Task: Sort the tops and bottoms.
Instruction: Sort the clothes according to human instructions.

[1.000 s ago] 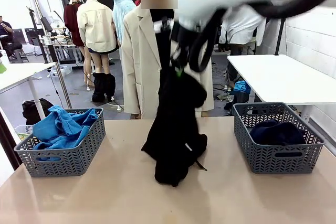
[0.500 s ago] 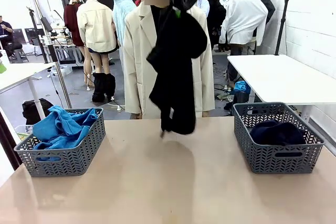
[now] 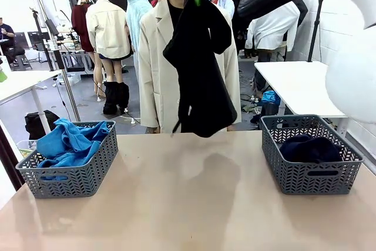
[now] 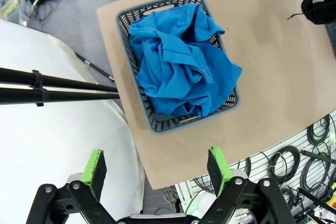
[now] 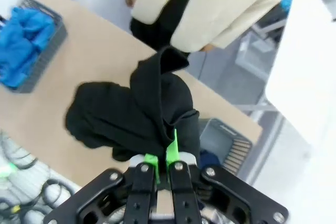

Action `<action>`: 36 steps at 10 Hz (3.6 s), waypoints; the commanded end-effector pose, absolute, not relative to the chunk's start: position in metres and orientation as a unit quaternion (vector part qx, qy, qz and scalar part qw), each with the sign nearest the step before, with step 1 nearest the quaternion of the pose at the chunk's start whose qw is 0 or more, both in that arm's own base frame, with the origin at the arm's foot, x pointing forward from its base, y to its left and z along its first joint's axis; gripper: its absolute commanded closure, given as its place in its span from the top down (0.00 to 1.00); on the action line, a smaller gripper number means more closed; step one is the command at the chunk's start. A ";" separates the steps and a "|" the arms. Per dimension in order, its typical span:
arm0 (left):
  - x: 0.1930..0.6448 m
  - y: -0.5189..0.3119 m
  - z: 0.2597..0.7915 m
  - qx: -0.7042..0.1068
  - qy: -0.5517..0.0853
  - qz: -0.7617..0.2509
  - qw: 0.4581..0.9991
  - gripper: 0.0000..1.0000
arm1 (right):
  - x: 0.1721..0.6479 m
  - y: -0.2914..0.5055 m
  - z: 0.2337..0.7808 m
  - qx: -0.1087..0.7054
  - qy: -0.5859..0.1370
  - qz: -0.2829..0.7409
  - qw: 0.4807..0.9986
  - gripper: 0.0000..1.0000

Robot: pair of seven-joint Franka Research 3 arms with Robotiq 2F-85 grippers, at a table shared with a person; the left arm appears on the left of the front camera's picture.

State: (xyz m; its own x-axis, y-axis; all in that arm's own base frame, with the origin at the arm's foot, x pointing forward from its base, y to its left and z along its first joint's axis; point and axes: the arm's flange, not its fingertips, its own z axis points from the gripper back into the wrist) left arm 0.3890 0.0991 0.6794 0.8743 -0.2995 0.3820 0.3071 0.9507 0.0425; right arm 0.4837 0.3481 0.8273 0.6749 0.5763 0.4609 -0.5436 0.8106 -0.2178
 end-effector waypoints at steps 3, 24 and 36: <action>0.389 0.099 0.680 -0.011 -0.198 -0.150 0.969 1.00 | 0.481 0.349 0.828 -0.049 -0.269 0.302 0.913 0.00; 0.389 0.099 0.680 -0.011 -0.198 -0.150 0.969 1.00 | 0.475 0.282 0.875 -0.163 -0.329 0.245 0.897 0.00; 0.389 0.099 0.680 -0.011 -0.198 -0.150 0.969 1.00 | 0.470 0.070 0.806 -0.174 -0.269 0.001 0.947 0.00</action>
State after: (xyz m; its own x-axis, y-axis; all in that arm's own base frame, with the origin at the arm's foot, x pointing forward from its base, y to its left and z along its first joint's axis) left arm 0.3890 0.0995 0.6793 0.8746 -0.2987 0.3819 0.3065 0.9510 0.0420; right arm 0.5202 0.0834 0.8884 0.8513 0.1316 0.5079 0.0755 0.9272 -0.3669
